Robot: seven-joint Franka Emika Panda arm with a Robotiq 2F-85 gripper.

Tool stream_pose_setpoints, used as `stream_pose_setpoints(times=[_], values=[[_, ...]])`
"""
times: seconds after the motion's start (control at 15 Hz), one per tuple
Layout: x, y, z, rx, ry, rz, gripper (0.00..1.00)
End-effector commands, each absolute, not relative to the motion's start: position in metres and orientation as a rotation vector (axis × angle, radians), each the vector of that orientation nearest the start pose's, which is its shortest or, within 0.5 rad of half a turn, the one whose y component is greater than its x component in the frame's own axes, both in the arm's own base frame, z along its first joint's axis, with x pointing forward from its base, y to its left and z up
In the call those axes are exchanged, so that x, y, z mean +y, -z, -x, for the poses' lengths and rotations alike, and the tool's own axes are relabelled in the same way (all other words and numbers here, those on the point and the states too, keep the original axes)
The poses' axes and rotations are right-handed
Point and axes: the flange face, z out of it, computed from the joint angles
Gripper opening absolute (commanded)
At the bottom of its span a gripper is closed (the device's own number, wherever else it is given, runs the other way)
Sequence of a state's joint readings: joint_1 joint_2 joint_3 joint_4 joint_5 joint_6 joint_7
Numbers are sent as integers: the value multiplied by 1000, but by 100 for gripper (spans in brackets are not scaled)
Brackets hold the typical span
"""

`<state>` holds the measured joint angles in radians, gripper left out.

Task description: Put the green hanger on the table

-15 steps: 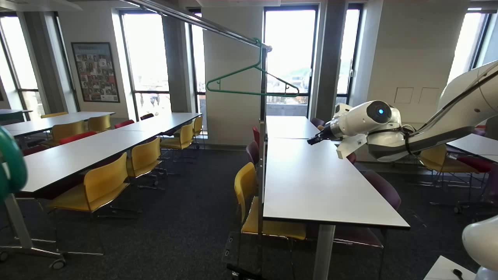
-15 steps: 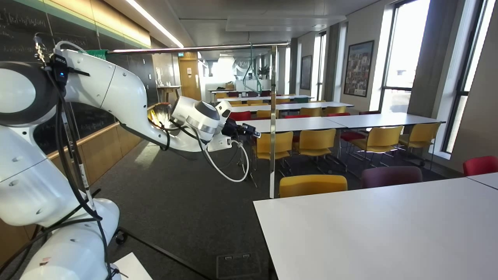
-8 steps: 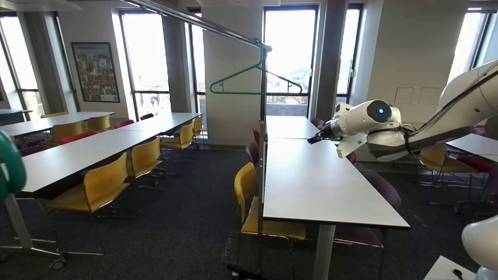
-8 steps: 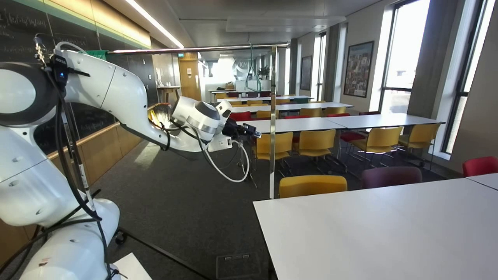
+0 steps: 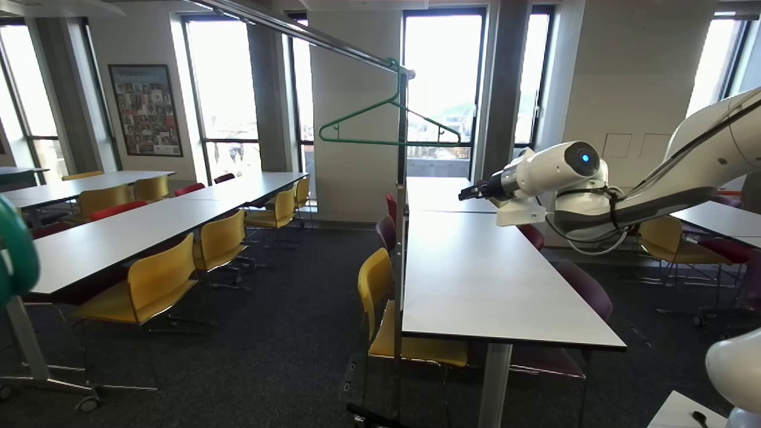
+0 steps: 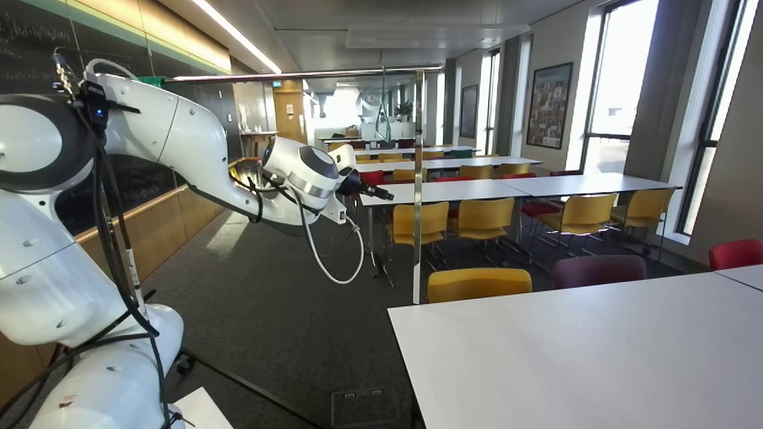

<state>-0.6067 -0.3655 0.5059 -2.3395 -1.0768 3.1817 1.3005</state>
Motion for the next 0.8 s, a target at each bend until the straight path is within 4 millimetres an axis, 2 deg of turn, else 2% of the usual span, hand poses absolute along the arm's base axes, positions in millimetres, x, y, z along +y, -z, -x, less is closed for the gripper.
stream_pose_setpoints(times=[0.0,0.2,0.47,0.53,0.73], values=[[71,-564,-493,386,1706,2476,100],[80,-581,-494,427,1676,2312,100],[82,-601,-497,428,1650,2082,100],[100,-620,-511,457,1621,2048,100],[115,-644,-524,532,1564,1923,100]])
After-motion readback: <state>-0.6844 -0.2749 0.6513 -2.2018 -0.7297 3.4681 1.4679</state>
